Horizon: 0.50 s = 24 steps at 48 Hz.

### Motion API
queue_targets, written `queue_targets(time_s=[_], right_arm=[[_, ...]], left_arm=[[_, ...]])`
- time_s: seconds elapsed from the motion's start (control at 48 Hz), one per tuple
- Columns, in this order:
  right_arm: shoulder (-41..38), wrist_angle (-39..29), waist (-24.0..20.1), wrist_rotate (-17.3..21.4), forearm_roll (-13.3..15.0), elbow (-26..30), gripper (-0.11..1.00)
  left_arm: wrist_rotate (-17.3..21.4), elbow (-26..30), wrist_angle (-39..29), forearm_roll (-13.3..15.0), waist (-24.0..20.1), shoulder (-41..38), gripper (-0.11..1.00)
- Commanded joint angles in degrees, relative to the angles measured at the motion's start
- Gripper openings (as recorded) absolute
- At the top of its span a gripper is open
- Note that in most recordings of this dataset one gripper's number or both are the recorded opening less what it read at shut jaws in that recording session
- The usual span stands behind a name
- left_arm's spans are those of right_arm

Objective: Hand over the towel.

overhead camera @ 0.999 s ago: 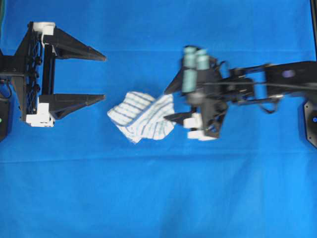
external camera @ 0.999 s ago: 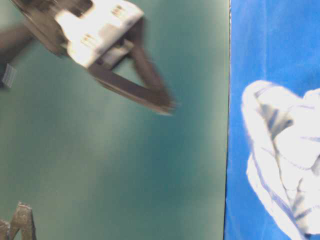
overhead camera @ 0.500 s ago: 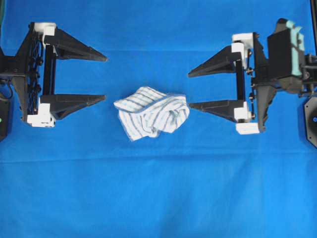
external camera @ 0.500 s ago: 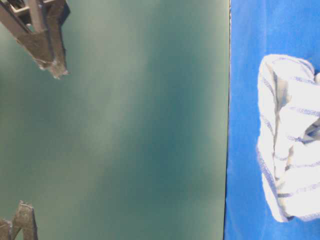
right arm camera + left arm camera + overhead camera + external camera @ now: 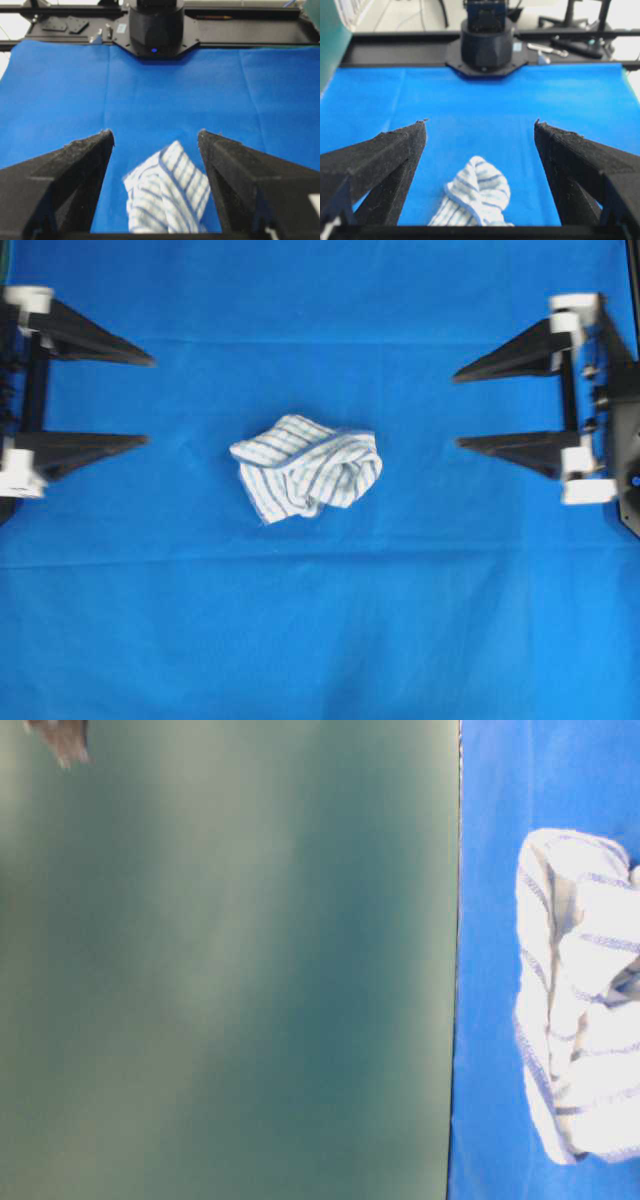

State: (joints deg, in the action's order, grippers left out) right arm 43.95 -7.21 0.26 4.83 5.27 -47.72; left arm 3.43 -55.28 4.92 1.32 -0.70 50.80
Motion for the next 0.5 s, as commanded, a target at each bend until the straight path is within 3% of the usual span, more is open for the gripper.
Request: queue_targets(time_s=[0.0, 0.271, 0.479], right_arm=[[3.69, -0.09, 0.09, -0.09, 0.00, -2.11, 0.71], [17.58, 2.20, 0.62, 0.18, 0.00, -14.94, 0.71], [24.08, 4.48, 2.81, 0.35, -0.35, -24.35, 0.71]], left_arm=[[0.09, -1.05, 0.09, 0.00, 0.18, 2.81, 0.91], [-0.09, -11.07, -0.09, 0.00, 0.18, 14.59, 0.91], [-0.44, -18.46, 0.26, 0.00, 0.09, 22.24, 0.91]])
